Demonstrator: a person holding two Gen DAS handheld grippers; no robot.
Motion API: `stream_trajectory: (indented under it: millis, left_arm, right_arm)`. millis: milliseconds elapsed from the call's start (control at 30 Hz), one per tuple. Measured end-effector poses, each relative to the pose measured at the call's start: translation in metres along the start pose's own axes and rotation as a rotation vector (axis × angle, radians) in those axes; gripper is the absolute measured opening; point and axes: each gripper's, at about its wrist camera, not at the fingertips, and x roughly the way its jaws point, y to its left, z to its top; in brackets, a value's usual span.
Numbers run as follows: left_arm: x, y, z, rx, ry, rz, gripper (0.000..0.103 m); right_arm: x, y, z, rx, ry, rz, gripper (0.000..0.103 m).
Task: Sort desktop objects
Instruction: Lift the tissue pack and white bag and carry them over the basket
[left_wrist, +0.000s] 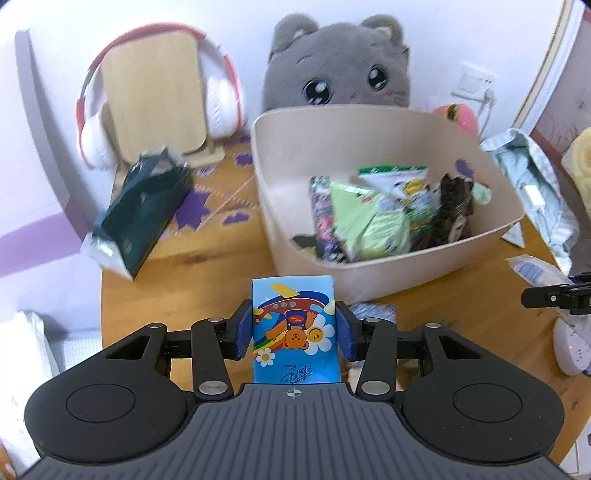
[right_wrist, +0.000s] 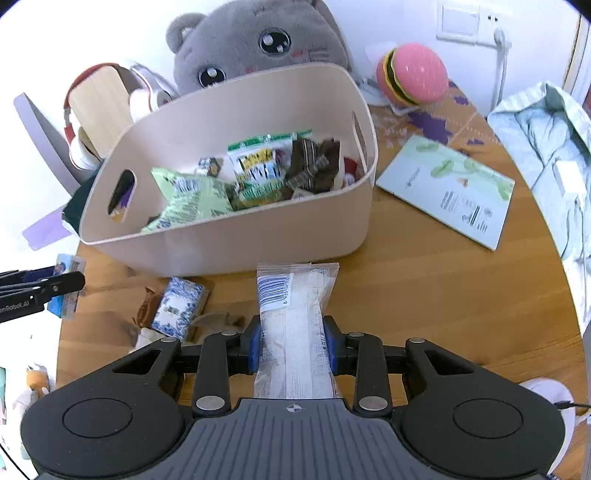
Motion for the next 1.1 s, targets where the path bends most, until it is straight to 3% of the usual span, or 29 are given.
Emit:
stream_trajectory:
  millis: [600,1100]
  left_arm:
    - [-0.028,-0.05,0.055,0.074,-0.131,-0.059,0.047]
    - [0.005,-0.064,0.107,0.067,-0.152,-0.051,0.047]
  right_arm:
    - [-0.041,0.004,0.029,-0.068,-0.124,-0.013,0.03]
    - [-0.042,0.003,0.093,-0.077,-0.227,-0.027,0.03]
